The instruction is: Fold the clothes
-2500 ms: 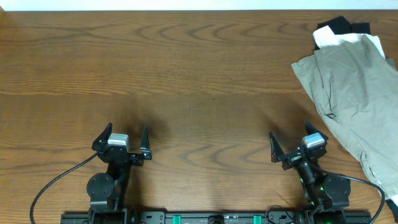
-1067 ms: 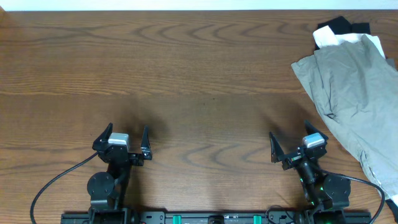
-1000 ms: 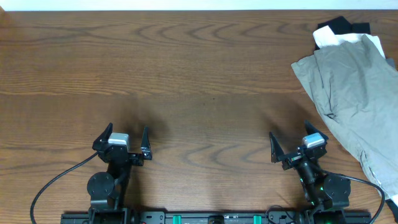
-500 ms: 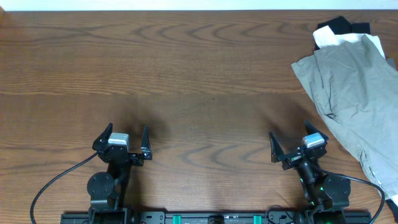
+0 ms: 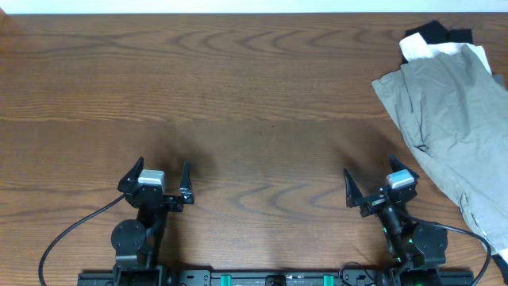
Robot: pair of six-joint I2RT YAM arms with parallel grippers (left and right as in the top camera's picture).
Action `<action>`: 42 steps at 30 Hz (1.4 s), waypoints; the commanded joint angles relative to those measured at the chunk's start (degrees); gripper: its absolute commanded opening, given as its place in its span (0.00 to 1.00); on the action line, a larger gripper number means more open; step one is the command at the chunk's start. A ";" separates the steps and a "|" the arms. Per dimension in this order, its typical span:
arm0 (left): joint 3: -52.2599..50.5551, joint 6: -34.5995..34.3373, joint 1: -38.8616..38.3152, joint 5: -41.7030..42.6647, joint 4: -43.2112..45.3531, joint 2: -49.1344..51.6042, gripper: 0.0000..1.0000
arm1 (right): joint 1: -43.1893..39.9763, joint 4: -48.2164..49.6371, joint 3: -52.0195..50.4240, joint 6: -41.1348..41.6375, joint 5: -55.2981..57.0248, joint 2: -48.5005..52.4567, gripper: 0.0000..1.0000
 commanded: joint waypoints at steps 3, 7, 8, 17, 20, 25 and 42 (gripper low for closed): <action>-0.76 -0.52 0.00 1.03 -2.19 0.15 0.98 | 0.26 0.87 -0.09 1.95 -0.24 0.02 0.99; -0.74 -4.39 0.00 0.98 -1.42 0.15 0.98 | 0.26 -0.55 -0.09 3.78 -0.20 0.20 0.99; -0.70 -6.03 0.00 1.01 -1.64 0.17 0.98 | 0.26 -0.50 -0.02 3.76 0.00 0.50 0.99; 4.66 -9.55 0.00 1.03 -3.26 1.99 0.98 | 0.26 -6.67 6.34 3.74 9.33 7.19 0.99; 8.41 -9.55 0.00 1.03 -4.00 5.18 0.98 | 0.22 -9.03 11.28 3.74 12.92 12.44 0.99; 15.78 -9.53 0.00 1.03 -7.87 13.27 0.98 | 0.15 -13.22 19.78 3.72 17.00 22.25 0.99; 41.42 -9.53 0.00 2.19 -26.86 38.40 0.98 | -4.09 -23.69 46.18 1.66 14.71 54.53 0.99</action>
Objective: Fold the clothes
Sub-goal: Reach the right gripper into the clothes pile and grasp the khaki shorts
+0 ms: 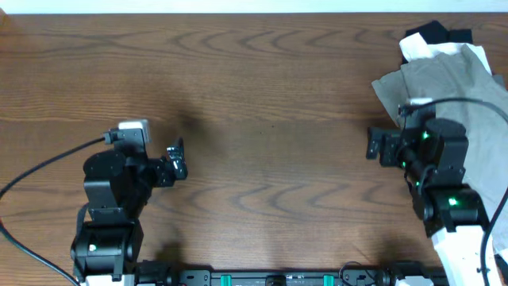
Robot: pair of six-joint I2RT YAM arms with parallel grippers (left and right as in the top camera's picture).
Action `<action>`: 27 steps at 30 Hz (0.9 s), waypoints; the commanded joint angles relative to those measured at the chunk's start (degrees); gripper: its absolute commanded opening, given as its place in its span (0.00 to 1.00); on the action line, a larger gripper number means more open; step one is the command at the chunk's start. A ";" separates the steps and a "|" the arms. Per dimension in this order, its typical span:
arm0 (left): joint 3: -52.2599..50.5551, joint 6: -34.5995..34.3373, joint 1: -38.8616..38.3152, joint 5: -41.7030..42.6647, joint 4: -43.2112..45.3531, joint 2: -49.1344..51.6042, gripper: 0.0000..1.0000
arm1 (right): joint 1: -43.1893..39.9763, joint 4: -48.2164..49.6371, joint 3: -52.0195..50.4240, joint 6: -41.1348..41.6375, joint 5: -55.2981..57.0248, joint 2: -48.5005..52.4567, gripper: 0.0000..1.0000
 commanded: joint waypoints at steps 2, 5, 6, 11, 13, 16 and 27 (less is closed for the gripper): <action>1.73 -0.52 -0.02 2.10 -0.72 0.17 0.98 | -2.12 0.57 2.16 3.17 9.03 1.73 0.99; 1.73 -0.52 -0.02 2.08 -0.76 0.17 0.98 | -6.25 -0.79 2.16 9.46 19.06 2.51 0.99; 1.70 -0.52 -0.02 2.08 -0.74 0.17 0.98 | -8.04 -1.42 2.16 11.80 20.79 2.71 0.99; 1.73 -0.52 -0.02 2.08 -0.76 0.17 0.98 | -20.00 -7.45 2.16 20.33 21.79 4.33 0.99; 1.73 -0.52 -0.02 2.08 -0.76 0.17 0.98 | -25.59 -11.02 2.16 24.17 21.77 5.51 0.99; 1.70 -0.52 -0.02 2.08 -0.74 0.17 0.98 | -32.44 -12.94 2.14 25.86 21.29 7.19 0.99; 1.70 -0.52 -0.02 2.05 -0.74 0.17 0.98 | -43.82 -8.13 1.60 25.07 14.47 17.99 0.99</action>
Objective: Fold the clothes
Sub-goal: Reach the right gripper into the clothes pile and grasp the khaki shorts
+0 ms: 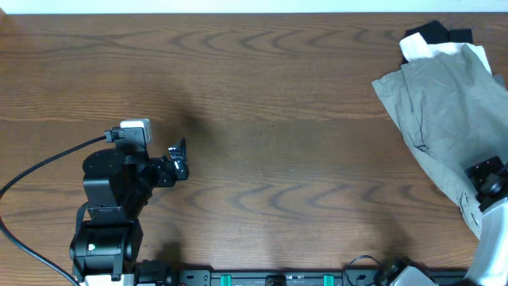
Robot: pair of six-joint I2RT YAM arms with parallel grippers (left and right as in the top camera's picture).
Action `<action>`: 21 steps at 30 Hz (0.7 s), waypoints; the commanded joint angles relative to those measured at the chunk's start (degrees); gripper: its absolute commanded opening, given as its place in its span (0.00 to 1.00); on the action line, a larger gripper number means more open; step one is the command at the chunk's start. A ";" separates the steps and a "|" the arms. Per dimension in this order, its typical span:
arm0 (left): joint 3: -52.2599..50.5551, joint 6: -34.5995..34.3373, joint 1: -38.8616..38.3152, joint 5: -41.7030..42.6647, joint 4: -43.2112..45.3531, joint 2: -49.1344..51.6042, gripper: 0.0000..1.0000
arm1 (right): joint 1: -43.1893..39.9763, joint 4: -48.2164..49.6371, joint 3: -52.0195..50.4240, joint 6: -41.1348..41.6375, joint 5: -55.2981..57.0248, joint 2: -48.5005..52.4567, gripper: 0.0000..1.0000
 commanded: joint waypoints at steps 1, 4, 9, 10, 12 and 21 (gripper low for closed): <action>1.29 -0.55 -0.02 0.33 0.09 -0.04 0.98 | -1.05 1.75 0.37 0.59 -2.25 3.91 0.99; 1.29 -0.55 -0.02 0.33 0.11 -0.04 0.98 | -1.05 4.28 0.37 -1.60 -4.72 8.07 0.97; 1.27 -0.55 -0.02 0.33 0.11 -0.04 0.98 | -1.05 6.99 0.37 -1.62 -5.33 13.88 0.84; 1.27 -0.55 -0.02 0.33 0.11 -0.04 0.98 | -1.05 7.30 0.37 -1.60 -5.33 14.56 0.78; 1.27 -0.55 -0.02 0.33 0.11 -0.04 0.98 | -1.05 7.65 0.37 -1.62 -5.53 16.06 0.56; 1.27 -0.55 -0.02 0.33 0.13 -0.04 0.98 | -0.90 8.57 0.37 -4.09 -10.43 15.30 0.01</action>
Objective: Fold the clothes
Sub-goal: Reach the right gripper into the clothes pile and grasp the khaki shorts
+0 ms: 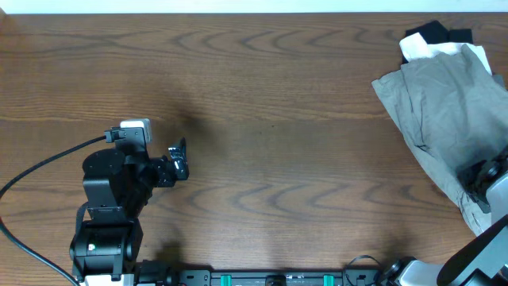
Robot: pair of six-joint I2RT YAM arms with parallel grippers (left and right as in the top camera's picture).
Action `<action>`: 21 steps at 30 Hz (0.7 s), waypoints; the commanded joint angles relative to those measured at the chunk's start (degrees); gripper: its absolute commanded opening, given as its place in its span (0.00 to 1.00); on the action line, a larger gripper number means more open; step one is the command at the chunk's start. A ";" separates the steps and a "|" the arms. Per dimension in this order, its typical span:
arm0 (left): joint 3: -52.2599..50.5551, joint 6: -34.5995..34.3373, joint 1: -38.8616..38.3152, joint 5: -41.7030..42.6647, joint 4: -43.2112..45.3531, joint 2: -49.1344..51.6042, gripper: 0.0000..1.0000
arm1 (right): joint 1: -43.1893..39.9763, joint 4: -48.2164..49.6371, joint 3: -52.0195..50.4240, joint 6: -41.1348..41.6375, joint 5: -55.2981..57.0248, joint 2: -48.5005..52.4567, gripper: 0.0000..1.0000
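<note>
A pile of clothes lies at the table's far right. A crumpled grey garment (pixel 440 103) is on top, with a white piece (pixel 432 50) and a black piece (pixel 435 33) poking out behind it. My right gripper (pixel 481 179) is down on the near right part of the grey garment, at the frame's edge. Its fingers are mostly hidden, so their state does not show. My left gripper (pixel 179 159) hovers over bare wood at the left. It points right, its fingers stand apart and nothing is between them.
The brown wooden table (pixel 262 119) fills the view. The left arm's black cable (pixel 40 175) loops over the near left. The arms' base rail (pixel 270 278) runs along the front edge. The grey garment hangs past the right edge.
The right gripper has shifted slightly up and inward on the grey garment's near right part. The left arm has not moved. The clothes look unchanged.
Both grippers first rested open and low near the front edge. Then both arms were raised, the left over the left side and the right at the grey garment's left edge. The right arm then stood at the garment's near right part, where it is now.
</note>
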 commanded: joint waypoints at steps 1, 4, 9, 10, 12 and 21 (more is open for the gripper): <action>1.27 -0.52 -0.02 0.33 0.13 -0.04 0.98 | -0.70 0.72 0.37 -2.89 -5.03 -1.79 0.01; 1.27 -0.52 -0.02 0.33 0.13 -0.04 0.98 | 0.39 2.36 0.39 -6.34 -11.34 -4.92 0.01; 1.27 -0.52 -0.02 0.33 0.13 -0.04 0.98 | 6.54 5.77 0.39 -15.32 -21.94 -10.29 0.04; 1.29 -0.52 -0.02 0.33 0.13 -0.04 0.98 | 8.02 5.53 0.39 -16.06 -21.77 -10.67 0.08; 1.27 -0.52 -0.02 0.33 0.13 -0.04 0.98 | 11.37 3.74 0.37 -18.25 -20.63 -10.51 0.20; 1.27 -0.52 -0.02 0.33 0.13 -0.04 0.98 | 17.27 0.39 0.35 -20.70 -11.89 -2.21 0.57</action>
